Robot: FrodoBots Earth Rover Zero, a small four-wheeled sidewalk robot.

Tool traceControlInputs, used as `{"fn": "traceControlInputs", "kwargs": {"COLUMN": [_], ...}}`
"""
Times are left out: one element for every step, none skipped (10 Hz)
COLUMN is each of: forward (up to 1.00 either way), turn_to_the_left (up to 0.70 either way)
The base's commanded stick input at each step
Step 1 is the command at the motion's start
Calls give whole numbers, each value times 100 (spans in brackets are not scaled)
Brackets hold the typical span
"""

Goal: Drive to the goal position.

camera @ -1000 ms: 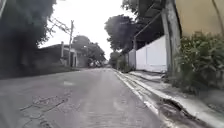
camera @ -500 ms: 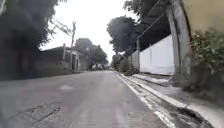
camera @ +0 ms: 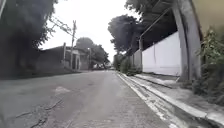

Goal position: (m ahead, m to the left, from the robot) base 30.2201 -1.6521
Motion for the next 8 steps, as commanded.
{"fn": "traceControlInputs", "kwargs": {"forward": [70, 70, 70, 70, 70, 70, 70, 70], "turn_to_the_left": [-9, -22, -17, -4, 0, 0, 0, 0]}}
